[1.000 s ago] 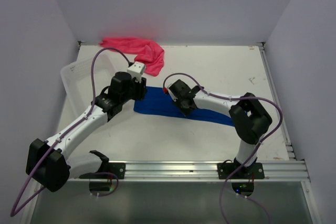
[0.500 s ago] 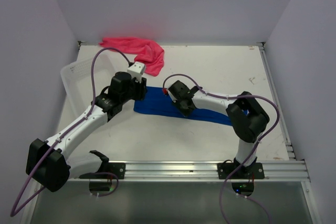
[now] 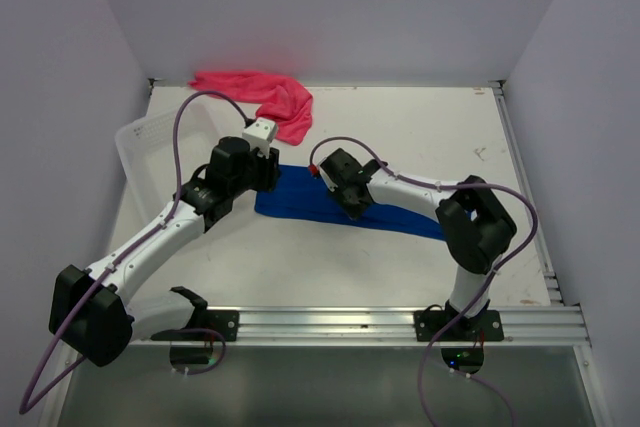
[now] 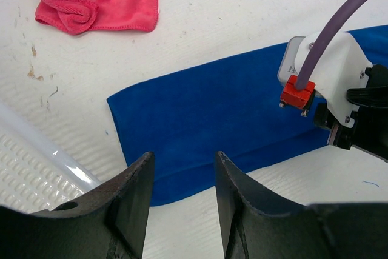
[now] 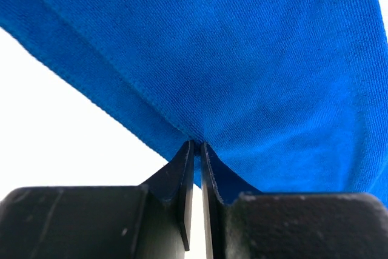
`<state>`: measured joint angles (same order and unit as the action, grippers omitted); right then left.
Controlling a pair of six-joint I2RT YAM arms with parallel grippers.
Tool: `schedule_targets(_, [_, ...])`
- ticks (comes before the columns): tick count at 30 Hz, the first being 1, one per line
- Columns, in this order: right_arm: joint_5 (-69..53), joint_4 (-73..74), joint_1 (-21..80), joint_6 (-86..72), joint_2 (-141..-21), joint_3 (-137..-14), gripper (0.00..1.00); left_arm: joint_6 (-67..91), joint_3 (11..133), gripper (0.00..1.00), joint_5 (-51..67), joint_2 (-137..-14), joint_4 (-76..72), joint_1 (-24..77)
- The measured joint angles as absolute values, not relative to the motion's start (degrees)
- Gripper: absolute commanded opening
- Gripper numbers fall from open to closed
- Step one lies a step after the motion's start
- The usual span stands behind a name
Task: Roll the towels
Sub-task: Fold the towel
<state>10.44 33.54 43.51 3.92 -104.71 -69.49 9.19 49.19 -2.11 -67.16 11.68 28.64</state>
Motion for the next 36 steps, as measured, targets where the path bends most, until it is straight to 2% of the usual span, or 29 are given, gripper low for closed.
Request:
schedule_targets(18, [6.37,37.34,43.48,3.90,-103.22,-70.43,0.12,9.19,49.19,0.48,-1.85,-67.16,11.68,28.64])
schedule_targets(26, [5.85,37.32,43.48,3.14,-103.22,-70.43,0.42,9.19,49.19,0.49,-1.67,-67.16,11.68,28.64])
schedule_targets(32, [6.52,36.73,43.09,1.02,-101.75,-69.87,0.44,9.19,49.19,0.49,-1.63,-67.16,11.68,28.64])
schedule_targets(36, [6.07,34.94,38.65,-4.29,-95.37,-66.11,0.44,9.19,49.19,0.50,-1.52,-67.16,11.68,28.64])
